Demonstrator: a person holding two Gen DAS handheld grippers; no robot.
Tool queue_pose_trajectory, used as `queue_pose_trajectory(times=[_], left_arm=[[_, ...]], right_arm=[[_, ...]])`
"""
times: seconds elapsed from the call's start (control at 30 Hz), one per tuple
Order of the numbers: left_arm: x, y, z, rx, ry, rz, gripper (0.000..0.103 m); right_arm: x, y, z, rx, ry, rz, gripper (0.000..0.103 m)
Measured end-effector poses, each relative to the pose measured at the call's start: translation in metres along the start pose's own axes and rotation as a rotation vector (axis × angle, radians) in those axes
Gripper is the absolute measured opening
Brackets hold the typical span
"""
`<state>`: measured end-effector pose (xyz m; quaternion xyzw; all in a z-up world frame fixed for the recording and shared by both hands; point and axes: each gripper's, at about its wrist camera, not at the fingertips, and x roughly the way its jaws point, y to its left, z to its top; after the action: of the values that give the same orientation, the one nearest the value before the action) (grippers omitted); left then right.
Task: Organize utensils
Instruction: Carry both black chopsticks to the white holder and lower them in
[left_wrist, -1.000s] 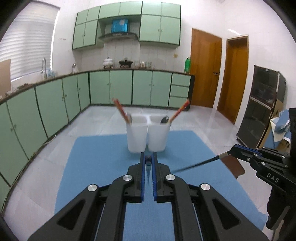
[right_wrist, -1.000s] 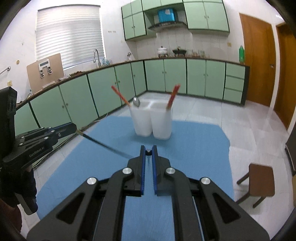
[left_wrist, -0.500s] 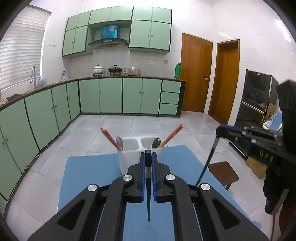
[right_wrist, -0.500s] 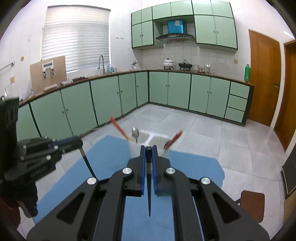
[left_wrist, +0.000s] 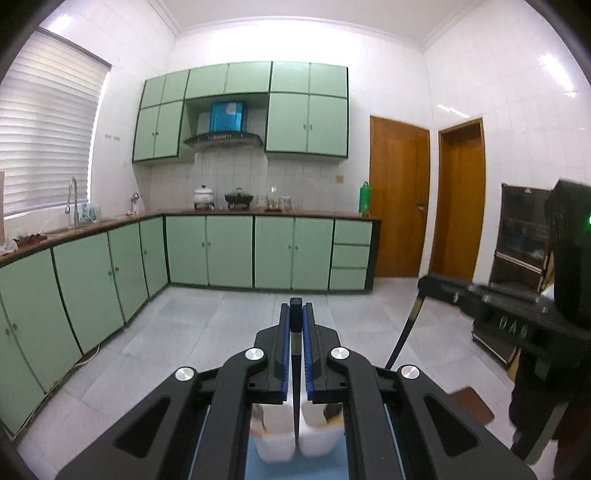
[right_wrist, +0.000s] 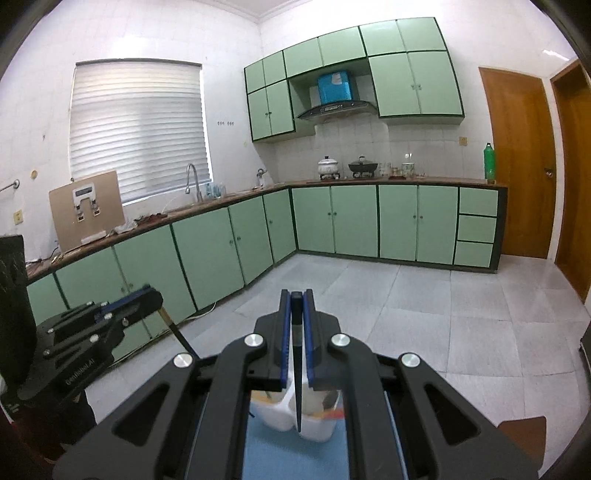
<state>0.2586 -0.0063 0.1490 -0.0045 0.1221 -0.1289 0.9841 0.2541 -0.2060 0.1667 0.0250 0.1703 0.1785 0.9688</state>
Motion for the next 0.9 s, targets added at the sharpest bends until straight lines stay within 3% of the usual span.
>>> queue_pose_trajectory(times=[0.17,0.43,0.9], left_arm=[[0.036,0.004,0.0,-0.001,0.002,0.018,0.006],[0.088,0.014,-0.036,-0.024,0.083,0.021,0.006],[0.126,0.024,-0.09,-0.023,0.23,0.018,0.007]], right_arm=[[0.036,-0.007,-0.001,-0.005,0.008,-0.022,0.006],[0.086,-0.012,-0.027,0.0,0.084,-0.033,0.006],[0.109,0.0,-0.081,-0.015,0.199,-0.05,0.01]])
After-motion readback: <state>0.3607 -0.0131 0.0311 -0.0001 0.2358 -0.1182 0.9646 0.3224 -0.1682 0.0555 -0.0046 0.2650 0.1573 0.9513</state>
